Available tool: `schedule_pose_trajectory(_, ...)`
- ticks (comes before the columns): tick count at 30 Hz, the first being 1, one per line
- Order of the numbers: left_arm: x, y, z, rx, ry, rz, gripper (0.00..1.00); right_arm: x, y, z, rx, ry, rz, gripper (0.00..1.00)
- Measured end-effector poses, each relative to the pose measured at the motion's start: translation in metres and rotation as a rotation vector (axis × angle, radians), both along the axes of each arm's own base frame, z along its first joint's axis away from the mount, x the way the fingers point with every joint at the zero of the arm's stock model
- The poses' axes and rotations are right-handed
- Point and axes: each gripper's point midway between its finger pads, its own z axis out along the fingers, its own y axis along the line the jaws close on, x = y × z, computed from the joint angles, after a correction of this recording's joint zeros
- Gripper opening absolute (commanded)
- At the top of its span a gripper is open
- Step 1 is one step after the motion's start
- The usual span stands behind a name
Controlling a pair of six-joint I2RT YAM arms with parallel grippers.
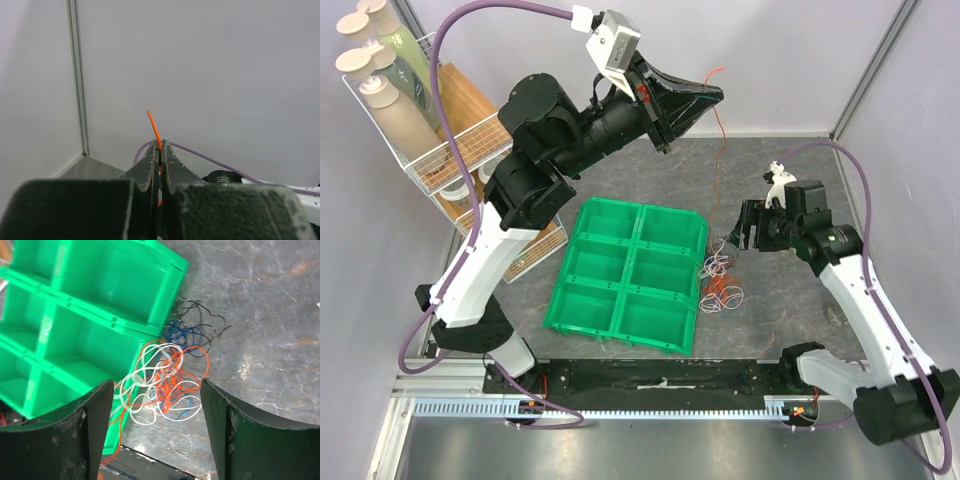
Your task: Untangle the cables
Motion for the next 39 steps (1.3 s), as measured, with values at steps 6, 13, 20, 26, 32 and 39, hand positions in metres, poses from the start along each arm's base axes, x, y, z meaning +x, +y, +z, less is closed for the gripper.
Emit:
schedule_pose_trajectory(6,-0.003,-0.001,0.002,-0.012,0.006,-0.019,0.02,-0.016,0.008,0.018,0.044,-0.033,0.033,0.73)
schedule_pose_trajectory(13,-0.012,-0.003,0.005,-0.024,0.011,-0.075,0.02,-0.013,0.018,-0.017,0.078,0.155,0.005,0.72)
schedule_pose_trajectory(20,-0.018,-0.005,0.005,-0.028,0.026,-0.114,0.02,-0.023,0.034,-0.053,0.146,0.341,0.021,0.68)
schedule_pose_trajectory(26,-0.025,-0.007,0.005,-0.030,0.042,-0.158,0.02,-0.043,0.038,-0.080,0.173,0.450,0.038,0.40)
schedule_pose_trajectory(32,-0.026,-0.008,0.000,-0.017,0.058,-0.165,0.02,-0.036,0.025,-0.102,0.104,0.478,-0.073,0.07)
schedule_pose_trajectory(39,-0.025,0.035,0.020,-0.036,-0.012,-0.003,0.02,-0.010,-0.039,-0.100,-0.210,0.359,-0.303,0.03)
